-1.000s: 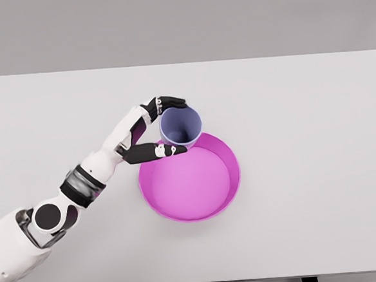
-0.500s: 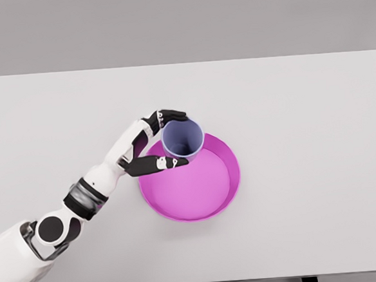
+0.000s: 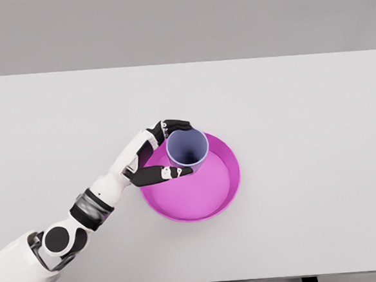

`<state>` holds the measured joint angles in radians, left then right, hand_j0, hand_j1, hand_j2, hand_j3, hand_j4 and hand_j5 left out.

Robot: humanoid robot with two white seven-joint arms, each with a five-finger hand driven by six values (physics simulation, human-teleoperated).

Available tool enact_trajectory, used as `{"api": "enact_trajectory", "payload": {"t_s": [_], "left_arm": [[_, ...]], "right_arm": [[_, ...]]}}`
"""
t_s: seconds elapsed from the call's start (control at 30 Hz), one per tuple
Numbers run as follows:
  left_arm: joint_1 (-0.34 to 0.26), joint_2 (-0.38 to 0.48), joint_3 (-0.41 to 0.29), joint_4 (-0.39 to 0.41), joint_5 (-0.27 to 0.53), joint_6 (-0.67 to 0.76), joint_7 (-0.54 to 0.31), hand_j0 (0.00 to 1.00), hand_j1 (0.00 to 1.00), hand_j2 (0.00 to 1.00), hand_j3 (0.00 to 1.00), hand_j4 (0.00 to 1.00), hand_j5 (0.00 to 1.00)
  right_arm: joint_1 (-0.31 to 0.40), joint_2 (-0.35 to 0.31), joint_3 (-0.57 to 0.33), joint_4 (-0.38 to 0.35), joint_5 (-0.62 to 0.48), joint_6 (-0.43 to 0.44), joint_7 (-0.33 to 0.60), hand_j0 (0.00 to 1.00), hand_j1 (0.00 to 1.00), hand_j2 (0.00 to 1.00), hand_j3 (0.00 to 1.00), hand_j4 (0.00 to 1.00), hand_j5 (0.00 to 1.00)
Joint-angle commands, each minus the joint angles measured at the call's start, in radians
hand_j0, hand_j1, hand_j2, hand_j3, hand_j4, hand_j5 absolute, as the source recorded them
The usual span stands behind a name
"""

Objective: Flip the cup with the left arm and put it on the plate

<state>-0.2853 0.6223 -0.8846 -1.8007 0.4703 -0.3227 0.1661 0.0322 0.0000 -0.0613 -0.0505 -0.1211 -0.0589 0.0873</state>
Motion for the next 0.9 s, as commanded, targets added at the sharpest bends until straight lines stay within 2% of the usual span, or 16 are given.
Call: {"api": "enact_trajectory", "payload": {"t_s": [0.0, 0.73, 0.87], "left_arm": [[0.006, -0.003, 0.001, 0.000, -0.001, -0.001, 0.001, 0.73, 0.73, 0.73, 0.73, 0.73, 0.73], [0.055, -0.029, 0.004, 0.000, -0.001, -0.012, 0.006, 0.76, 0.76, 0.76, 0.76, 0.76, 0.76], [0.057, -0.027, 0.006, 0.000, -0.001, -0.016, 0.006, 0.81, 0.81, 0.81, 0.81, 0.81, 0.81]], "right_arm": [[-0.002, 0.000, 0.000, 0.000, 0.000, -0.001, 0.000, 1.00, 1.00, 1.00, 1.00, 1.00, 1.00], [0.000, 0.000, 0.000, 0.000, 0.000, -0.001, 0.000, 1.00, 1.00, 1.00, 1.00, 1.00, 1.00], [-0.002, 0.000, 0.000, 0.000, 0.000, 0.001, 0.000, 1.00, 1.00, 1.00, 1.00, 1.00, 1.00]]}}
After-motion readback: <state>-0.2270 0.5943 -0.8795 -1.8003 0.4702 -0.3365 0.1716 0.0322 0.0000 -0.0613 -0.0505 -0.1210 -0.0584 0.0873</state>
